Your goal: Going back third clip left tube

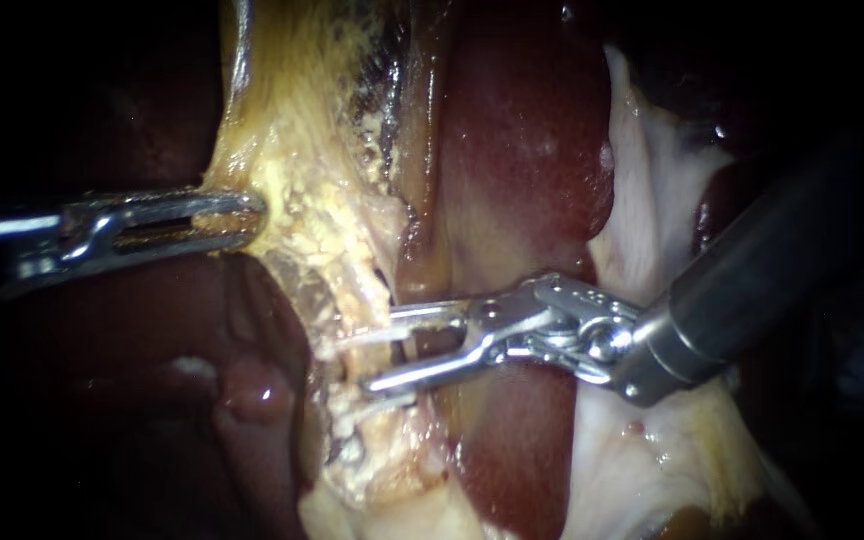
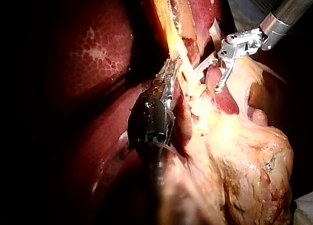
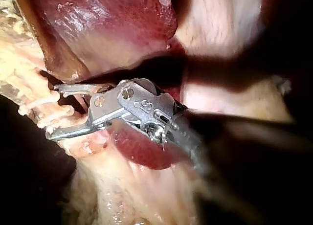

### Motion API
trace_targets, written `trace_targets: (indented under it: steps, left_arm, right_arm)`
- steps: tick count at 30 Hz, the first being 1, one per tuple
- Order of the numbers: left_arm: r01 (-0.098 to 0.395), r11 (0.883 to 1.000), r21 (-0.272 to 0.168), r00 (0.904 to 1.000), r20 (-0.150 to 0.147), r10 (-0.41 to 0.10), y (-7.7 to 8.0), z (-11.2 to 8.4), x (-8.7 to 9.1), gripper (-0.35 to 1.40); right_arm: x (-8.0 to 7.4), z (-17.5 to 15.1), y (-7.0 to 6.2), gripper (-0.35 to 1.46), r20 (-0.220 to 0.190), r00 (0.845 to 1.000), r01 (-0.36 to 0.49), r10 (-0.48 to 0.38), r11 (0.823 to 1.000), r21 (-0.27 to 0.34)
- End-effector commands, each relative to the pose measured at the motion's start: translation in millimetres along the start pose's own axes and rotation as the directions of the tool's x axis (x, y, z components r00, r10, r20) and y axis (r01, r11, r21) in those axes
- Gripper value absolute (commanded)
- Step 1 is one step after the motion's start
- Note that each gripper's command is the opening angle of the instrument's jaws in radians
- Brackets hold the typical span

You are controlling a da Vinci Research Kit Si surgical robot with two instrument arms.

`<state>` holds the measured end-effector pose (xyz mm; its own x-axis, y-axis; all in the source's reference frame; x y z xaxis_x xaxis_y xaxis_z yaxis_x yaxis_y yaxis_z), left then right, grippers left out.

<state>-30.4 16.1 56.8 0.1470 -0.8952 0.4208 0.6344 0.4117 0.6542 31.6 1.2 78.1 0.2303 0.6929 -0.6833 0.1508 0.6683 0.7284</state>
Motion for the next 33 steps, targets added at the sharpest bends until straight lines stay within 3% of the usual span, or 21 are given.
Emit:
trace_targets:
  steps: [1,6,14,21,26,33]
  left_arm:
    - [0.0,1.0,0.0,1.0,0.0,0.0,0.0,0.0,0.0,-0.35]
    - [0.0,1.0,0.0,1.0,0.0,0.0,0.0,0.0,0.0,-0.35]
    - [0.0,1.0,0.0,1.0,0.0,0.0,0.0,0.0,0.0,-0.35]
    - [-0.001,1.0,-0.001,1.0,0.002,0.001,0.1,0.4,0.3,-0.35]
    - [0.011,1.0,-0.004,0.9998,-0.017,-0.011,0.5,2.7,2.1,-0.35]
    - [0.015,1.0,-0.003,0.9976,-0.068,-0.015,2.2,8.2,4.8,-0.35]
  right_arm:
    - [0.0,-0.4,-0.1,0.6,0.003,1.0,0.011,-0.011,1.0,-0.004]
    - [0.8,-3.1,-0.8,0.6,0.003,0.998,0.064,-0.064,0.998,-0.013]
    - [4.7,-9.1,-2.5,0.6,0.004,0.979,0.205,-0.205,0.978,-0.029]
    - [7.2,-13.0,-4.0,0.6,0.009,0.958,0.288,-0.288,0.957,-0.048]
    - [7.9,-14.0,-4.3,0.6,0.004,0.954,0.298,-0.298,0.953,-0.053]
    - [7.7,-13.9,-4.3,0.6,0.005,0.952,0.305,-0.305,0.951,-0.052]
